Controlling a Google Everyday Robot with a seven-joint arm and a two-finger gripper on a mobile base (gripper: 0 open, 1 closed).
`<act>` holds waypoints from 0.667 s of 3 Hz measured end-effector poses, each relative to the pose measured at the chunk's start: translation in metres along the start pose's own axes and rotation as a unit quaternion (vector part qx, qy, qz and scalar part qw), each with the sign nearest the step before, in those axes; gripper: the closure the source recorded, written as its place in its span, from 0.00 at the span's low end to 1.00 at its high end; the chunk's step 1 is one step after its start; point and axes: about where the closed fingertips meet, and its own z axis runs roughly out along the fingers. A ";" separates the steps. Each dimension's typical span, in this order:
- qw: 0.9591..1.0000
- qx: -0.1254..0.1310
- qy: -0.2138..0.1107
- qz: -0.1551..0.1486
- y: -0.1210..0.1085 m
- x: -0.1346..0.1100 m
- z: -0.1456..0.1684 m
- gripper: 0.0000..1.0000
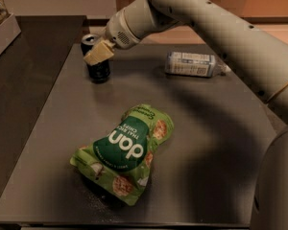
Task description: Move pepsi can near green rice chip bag
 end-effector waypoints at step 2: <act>0.999 -0.032 0.019 0.001 0.041 0.039 -0.047 1.00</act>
Offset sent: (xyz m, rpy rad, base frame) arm -0.0769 -0.0908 -0.0173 -0.0591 0.0786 0.0552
